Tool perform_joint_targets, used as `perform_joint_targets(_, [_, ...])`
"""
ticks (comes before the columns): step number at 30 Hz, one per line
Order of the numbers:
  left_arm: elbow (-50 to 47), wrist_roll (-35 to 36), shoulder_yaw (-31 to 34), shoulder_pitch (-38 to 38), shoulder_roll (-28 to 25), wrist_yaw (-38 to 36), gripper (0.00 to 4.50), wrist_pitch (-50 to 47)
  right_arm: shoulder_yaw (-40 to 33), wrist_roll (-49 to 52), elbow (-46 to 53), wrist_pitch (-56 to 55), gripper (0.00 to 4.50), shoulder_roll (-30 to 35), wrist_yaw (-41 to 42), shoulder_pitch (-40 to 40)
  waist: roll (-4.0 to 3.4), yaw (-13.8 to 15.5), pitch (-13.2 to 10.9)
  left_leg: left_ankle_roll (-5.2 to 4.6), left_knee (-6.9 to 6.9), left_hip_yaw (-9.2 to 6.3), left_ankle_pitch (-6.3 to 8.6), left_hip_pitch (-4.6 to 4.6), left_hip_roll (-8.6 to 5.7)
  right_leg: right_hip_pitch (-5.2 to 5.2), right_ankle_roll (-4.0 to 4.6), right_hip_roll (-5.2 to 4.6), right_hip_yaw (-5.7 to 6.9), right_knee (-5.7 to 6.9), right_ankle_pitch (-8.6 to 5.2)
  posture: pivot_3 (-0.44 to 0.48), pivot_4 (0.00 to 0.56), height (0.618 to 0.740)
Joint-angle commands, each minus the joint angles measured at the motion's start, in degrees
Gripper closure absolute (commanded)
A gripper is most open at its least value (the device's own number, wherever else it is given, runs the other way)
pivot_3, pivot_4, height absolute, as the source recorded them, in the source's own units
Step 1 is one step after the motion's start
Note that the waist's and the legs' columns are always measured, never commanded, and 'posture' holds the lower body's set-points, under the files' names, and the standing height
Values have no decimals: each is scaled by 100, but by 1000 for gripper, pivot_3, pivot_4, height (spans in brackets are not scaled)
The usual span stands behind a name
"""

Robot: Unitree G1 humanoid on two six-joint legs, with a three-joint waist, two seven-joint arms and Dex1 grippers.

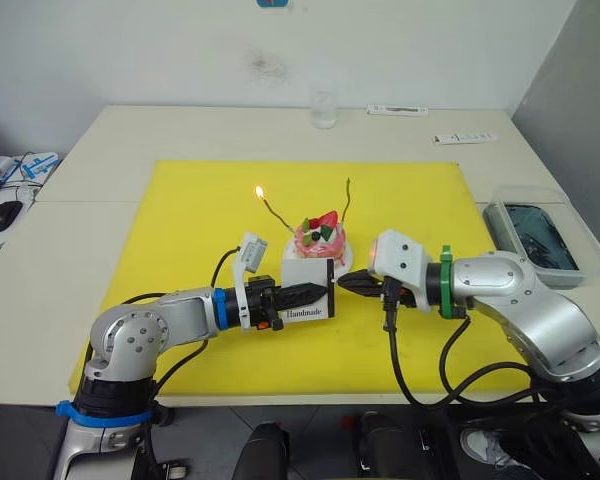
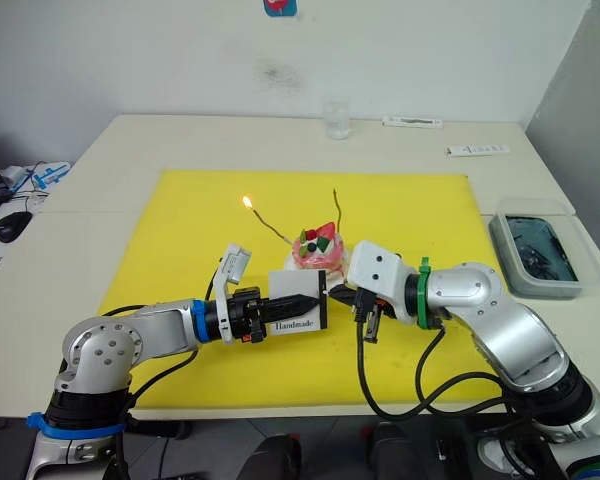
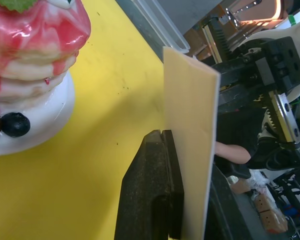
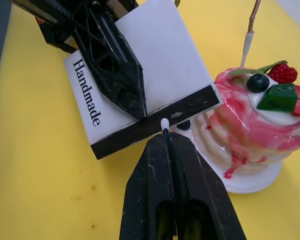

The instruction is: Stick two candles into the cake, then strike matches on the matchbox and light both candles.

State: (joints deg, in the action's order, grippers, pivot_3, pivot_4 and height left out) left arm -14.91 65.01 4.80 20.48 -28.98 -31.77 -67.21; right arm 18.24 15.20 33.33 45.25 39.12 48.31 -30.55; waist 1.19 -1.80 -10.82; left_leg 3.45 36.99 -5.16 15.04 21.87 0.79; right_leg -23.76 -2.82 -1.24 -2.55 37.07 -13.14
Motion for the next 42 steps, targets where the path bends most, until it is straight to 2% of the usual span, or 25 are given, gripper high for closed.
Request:
perform_joint_targets(1, [-47,60,56,120,6,-93,4500,14,60,-71,57,-136,4474,-26,-20,-96,0,-1,0,0,0,0,0,0,0,0,0,0,0,0,0,0,150,740])
perform_joint_targets(12, [-45,103,47,184,127,-64,4500,52,404,-331,20,-377,4474,32,152,-97,0,-1,0,0,0,0,0,0,0,0,0,0,-1,0,0,0,150,740])
perform_joint_targets(15, [135,262,271,388,241,77,4500,75,924,-672,133,-621,4474,432,477,119,0,10,0,0,1,-1,0,1,0,1,0,-1,1,-1,0,0,150,740])
perform_joint_targets(18, [326,464,584,573,201,182,4500,22,1057,-813,281,-776,4474,769,667,371,1,15,-1,0,1,-7,0,3,-1,1,-1,-1,6,-4,0,0,150,740])
perform_joint_targets(21, [548,839,988,774,7,304,4500,-147,848,-571,609,-642,4474,845,793,482,1,-21,-1,0,1,-4,0,4,-1,-1,0,-1,4,-1,0,0,150,740])
perform_joint_targets(26, [219,997,913,418,-290,231,4500,-450,332,-175,668,-284,4474,593,712,290,1,-70,0,0,0,-6,0,-5,0,0,-1,2,3,4,0,0,150,740])
perform_joint_targets(35, [-295,690,549,-105,-422,33,4500,-337,-106,83,581,-31,4474,518,535,244,1,18,-1,0,1,-8,0,2,0,0,1,0,5,0,-1,0,150,740])
perform_joint_targets(42, [-219,380,350,-50,-270,34,4500,-108,-181,220,552,152,4474,332,365,38,1,10,0,0,0,-6,0,0,0,-1,2,1,4,1,-1,0,150,740])
